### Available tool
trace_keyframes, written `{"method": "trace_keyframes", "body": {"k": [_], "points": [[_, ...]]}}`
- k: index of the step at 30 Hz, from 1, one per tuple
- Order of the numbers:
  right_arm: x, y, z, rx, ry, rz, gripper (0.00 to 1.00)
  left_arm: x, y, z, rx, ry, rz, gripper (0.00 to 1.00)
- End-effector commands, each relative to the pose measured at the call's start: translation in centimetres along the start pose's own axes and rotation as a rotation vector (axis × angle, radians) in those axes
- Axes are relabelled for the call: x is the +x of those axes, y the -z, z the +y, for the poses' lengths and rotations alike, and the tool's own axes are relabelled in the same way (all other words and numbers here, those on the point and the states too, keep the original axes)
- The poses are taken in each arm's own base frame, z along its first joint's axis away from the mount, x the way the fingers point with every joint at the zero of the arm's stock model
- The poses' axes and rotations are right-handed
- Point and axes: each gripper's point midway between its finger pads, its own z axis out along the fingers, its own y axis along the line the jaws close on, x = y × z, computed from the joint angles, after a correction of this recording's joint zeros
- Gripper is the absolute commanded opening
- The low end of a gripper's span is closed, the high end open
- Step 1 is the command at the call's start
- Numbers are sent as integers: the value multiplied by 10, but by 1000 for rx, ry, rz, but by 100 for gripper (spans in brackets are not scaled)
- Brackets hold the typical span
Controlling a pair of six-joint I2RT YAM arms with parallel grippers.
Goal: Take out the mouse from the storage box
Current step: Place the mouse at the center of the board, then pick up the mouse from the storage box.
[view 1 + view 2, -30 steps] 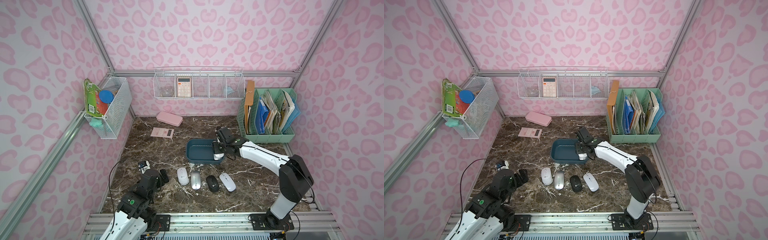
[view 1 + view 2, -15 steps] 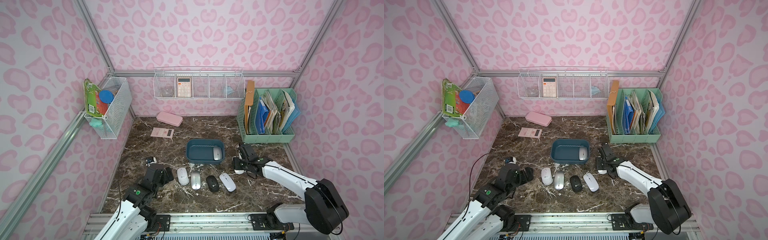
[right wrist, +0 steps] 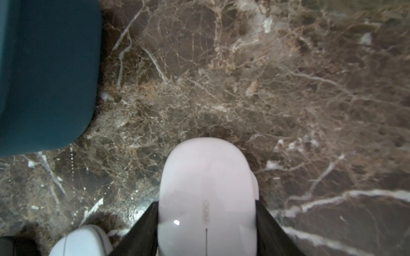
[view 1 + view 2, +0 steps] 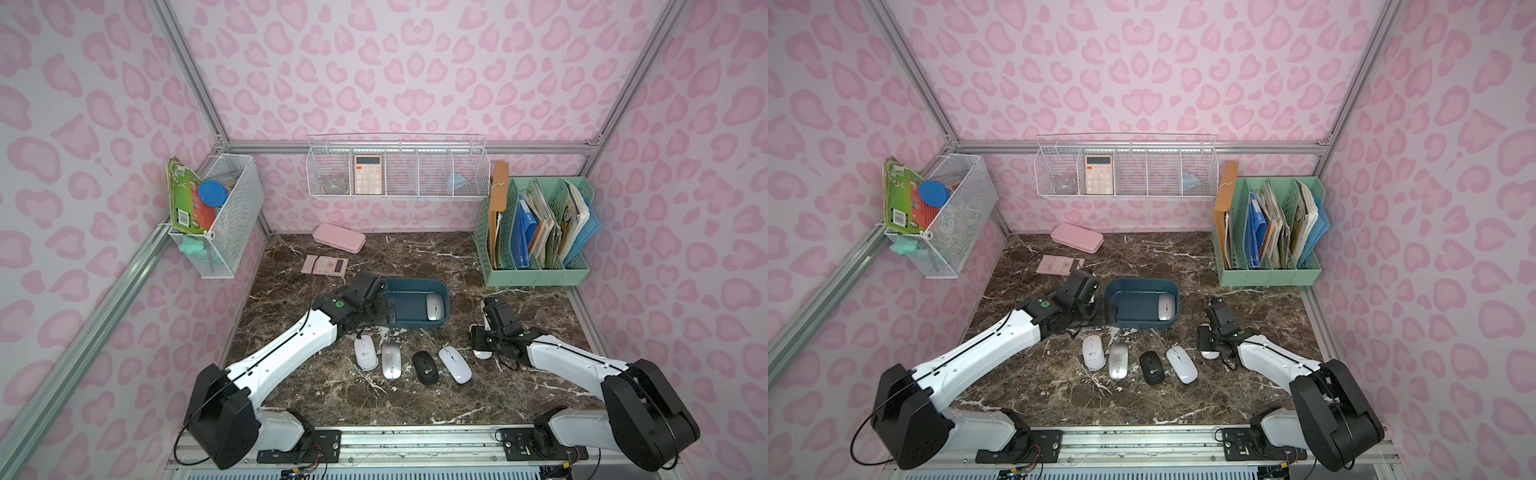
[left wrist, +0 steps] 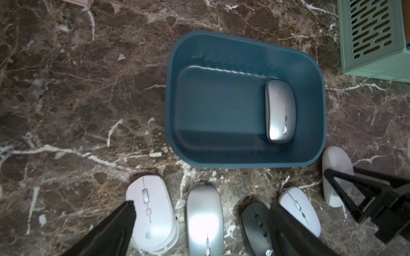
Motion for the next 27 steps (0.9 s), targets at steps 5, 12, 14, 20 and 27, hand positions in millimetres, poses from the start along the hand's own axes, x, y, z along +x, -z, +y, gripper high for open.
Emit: {"method": "trace_keyframes", "body": {"k": [5,12,14,20,27], "points": [[4,-2,6,-23,3,-9,67,-10,-40,-38,2,-47,120,96],[0,7,12,-65,20,-67,76,-24,-75,-73,13,-75,161,96],[-2,10,12,-70,15,-90,76,-24,-86,-79,16,-77,179,96],[-6,23,14,-103,15,-158,77,-22,-115,-96,28,-75,222,92],[-8,32,13,-120,9,-208,77,-14,-141,-108,40,-77,265,93]]}}
